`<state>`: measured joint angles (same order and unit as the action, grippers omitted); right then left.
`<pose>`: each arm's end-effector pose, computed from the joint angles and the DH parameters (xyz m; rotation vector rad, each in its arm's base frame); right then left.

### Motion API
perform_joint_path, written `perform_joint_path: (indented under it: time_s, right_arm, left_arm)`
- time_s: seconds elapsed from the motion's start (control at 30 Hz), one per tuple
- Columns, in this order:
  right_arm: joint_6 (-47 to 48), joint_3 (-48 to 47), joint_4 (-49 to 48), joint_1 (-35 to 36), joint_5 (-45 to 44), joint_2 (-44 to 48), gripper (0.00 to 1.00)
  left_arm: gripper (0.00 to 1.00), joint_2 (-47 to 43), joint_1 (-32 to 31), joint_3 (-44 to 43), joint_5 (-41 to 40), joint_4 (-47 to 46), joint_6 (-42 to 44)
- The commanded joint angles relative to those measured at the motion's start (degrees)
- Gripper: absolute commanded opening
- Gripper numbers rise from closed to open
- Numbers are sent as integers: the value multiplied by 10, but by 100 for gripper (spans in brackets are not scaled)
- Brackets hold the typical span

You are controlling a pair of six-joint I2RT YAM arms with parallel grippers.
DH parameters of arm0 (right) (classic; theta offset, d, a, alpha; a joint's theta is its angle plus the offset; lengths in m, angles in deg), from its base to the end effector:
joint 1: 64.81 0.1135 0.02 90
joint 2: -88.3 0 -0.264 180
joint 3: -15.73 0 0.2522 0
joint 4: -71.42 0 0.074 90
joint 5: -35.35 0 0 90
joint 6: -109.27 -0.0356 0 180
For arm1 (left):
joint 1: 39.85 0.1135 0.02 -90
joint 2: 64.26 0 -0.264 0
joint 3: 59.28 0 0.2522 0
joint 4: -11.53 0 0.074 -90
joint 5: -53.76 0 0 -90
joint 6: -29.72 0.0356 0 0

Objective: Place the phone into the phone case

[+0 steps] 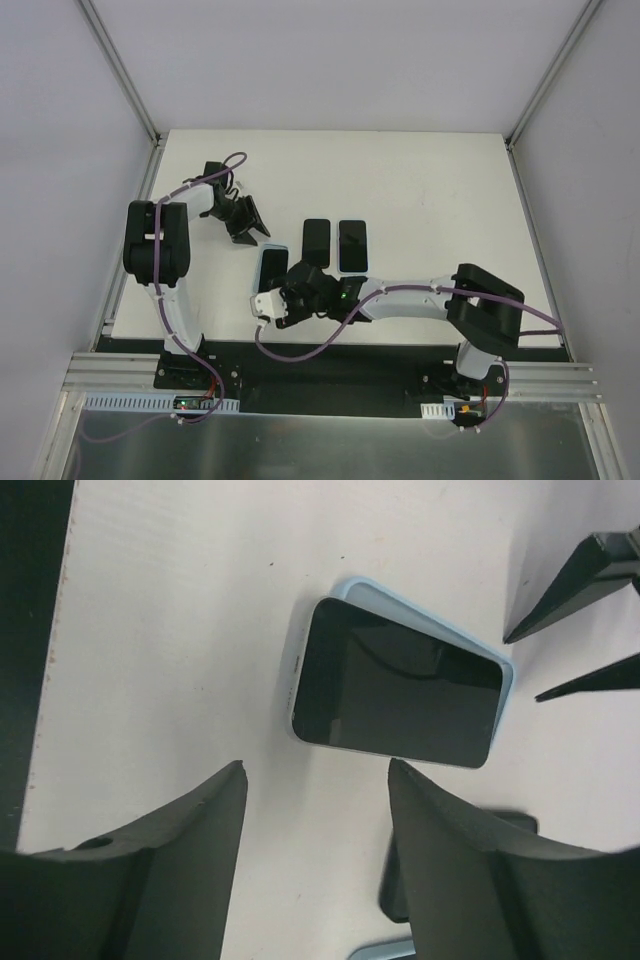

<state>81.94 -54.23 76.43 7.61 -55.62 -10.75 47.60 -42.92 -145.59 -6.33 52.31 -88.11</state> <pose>0.1131 0.3551 0.1902 -1.9989 0.8367 0.0794 0.3864 -0.0385 0.1537 -0.4404 2.7263 -0.8638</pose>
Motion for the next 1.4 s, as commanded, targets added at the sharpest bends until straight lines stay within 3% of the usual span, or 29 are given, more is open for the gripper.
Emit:
perform_joint_path:
  time_s: [0.0,0.1,0.13,0.23,0.4,0.83,1.07,1.37]
  right_arm:
    - [-192,-69,85,-32,110,61,57]
    - [-272,-64,85,-34,79,78,44]
    - [-298,-65,103,-34,50,79,30]
    - [-364,-62,132,-34,18,83,2]
    - [-426,-24,112,-34,40,100,1]
    - [-433,15,20,-10,67,33,2]
    - [-447,36,2,-8,64,35,1]
    - [-435,57,7,25,43,25,1]
  left_arm:
    - [47,24,-5,-22,2,22,13]
    - [44,35,-6,-26,6,22,13]
    - [43,38,-7,-26,8,22,14]
    - [40,42,-11,-22,1,22,11]
    - [28,36,-21,1,-9,22,-15]
    - [10,-59,-34,144,-96,-7,-58]
    - [13,-133,-33,168,-148,-8,-76]
    - [14,-120,-33,143,-137,-9,-83]
